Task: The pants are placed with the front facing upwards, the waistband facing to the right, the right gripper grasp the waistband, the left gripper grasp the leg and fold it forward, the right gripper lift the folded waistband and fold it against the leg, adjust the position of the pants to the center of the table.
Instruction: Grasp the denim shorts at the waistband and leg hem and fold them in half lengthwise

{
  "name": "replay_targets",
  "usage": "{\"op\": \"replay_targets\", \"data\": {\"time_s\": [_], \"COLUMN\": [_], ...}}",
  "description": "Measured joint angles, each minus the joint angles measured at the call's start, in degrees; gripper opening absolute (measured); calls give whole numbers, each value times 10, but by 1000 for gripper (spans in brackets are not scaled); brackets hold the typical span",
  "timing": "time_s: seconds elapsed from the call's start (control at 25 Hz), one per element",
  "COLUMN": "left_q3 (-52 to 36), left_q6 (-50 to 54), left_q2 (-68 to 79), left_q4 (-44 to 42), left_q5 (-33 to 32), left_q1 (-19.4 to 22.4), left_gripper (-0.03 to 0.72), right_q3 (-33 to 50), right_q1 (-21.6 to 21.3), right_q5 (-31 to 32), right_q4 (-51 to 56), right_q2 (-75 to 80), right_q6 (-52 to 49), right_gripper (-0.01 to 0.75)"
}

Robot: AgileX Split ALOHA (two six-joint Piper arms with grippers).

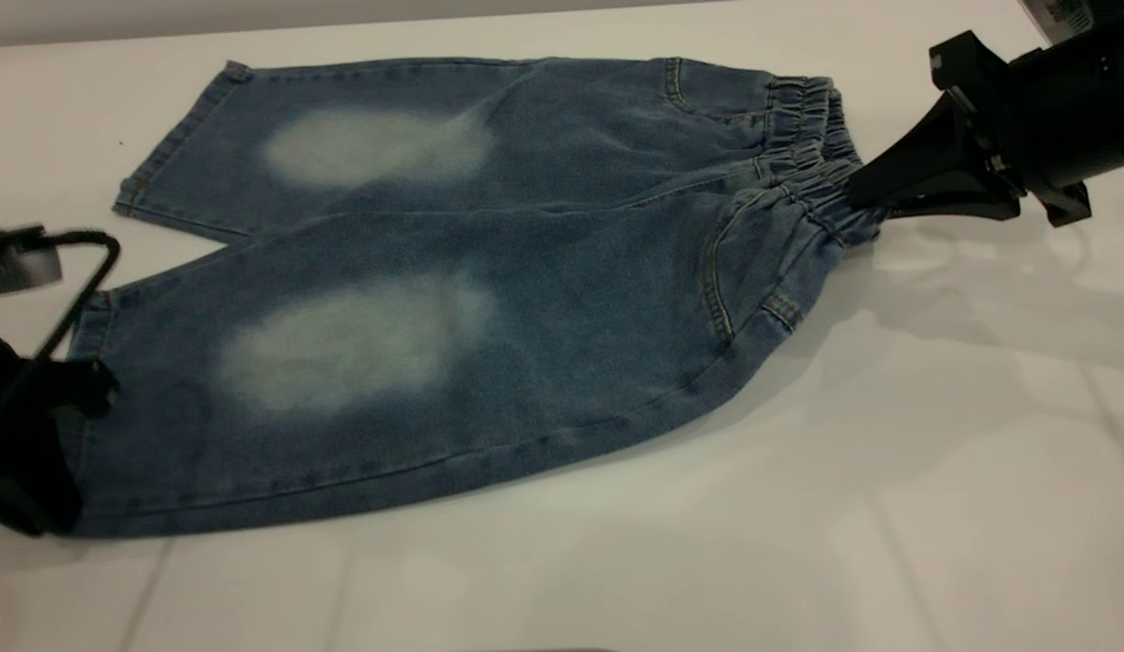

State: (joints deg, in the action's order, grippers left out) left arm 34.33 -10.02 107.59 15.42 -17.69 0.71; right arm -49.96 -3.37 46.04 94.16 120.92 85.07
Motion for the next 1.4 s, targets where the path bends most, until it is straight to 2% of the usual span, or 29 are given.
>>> {"op": "replay_targets", "data": {"time_s": [0.36, 0.52, 0.64, 0.8, 1.08, 1.4], "left_q3": [-1, 5, 24, 48, 103, 270], "left_q6": [7, 26, 29, 30, 27, -9], "left_q2": [-283, -409, -445, -419, -270, -94], "left_q4": [0, -3, -10, -18, -19, -19], "left_q5": [-141, -180, -187, -165, -89, -73], "left_q1": [0, 0, 0, 0, 0, 0], "left_gripper": [47, 47, 47, 47, 47, 47], "right_q3": [54, 85, 87, 72, 65, -6], "right_q1": [0, 0, 0, 0, 0, 0], "right_q5": [1, 2, -5, -24, -84, -105], "right_q4": [-22, -29, -31, -30, 17, 74], "right_q2": [-99, -158, -182, -180, -140, -73], "right_q6": [-29, -43, -44, -46, -38, -7], "right_gripper": [31, 31, 31, 31, 31, 31]}}
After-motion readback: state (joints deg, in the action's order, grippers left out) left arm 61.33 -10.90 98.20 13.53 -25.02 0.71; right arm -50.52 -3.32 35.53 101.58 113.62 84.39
